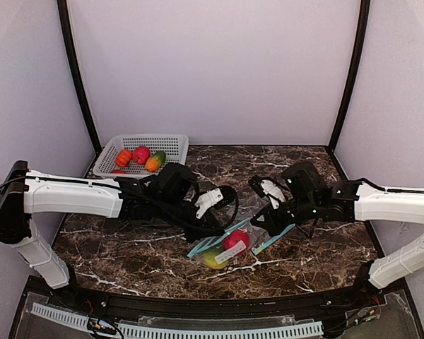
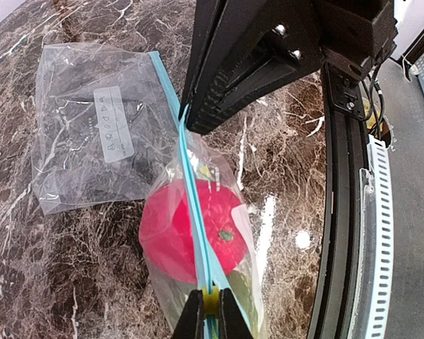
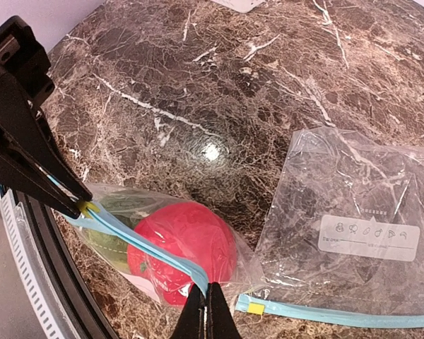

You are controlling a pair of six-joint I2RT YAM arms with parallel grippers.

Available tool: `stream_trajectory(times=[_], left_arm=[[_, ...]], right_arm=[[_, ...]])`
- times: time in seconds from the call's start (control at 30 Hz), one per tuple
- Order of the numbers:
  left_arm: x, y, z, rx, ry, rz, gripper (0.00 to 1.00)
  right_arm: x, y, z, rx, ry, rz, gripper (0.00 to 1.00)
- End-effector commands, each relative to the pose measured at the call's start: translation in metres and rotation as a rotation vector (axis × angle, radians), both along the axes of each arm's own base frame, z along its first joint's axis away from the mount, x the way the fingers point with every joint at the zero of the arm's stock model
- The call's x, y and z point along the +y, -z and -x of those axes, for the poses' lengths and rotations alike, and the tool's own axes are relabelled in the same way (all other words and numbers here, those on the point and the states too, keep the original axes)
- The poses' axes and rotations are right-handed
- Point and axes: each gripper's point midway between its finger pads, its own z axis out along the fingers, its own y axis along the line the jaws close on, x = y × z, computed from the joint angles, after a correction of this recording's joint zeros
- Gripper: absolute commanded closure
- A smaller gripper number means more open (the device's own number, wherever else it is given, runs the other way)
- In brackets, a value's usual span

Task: Place the food in the zip-top bag and seal the zipper
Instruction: Zip the zipper of the food storage bag.

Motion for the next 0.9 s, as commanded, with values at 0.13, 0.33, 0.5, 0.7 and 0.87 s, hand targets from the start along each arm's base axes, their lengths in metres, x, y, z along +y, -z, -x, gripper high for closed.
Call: stream_trajectory(times=[0.13,0.33,0.5,0.7,0.87], left_arm=[[0.027,0.013,0.016,0.062,0.017,-0.085,0.99],[0.030,0.014,0.017,0.066,0.011,-0.087,0.99],[0.033,0.016,0.017,0.070,0.003,-0.094,0.99],[0.038,0.017,0.017,0.068,-0.006,-0.104,0.99],[0.041,0.016,0.017,0.072,-0.018,-0.100,0.99]], right_arm=[[-0.020,-0.005,-0.024,-0.021,0.132,0.006,1.00],[-0.026,-0.004,-0.027,-0.018,0.157,0.006,1.00],[-0.030,-0.001,-0.030,-0.013,0.181,0.010,1.00],[-0.037,0.003,-0.033,-0.004,0.213,0.016,1.00],[-0.041,0.008,-0.035,0.003,0.233,0.024,1.00]])
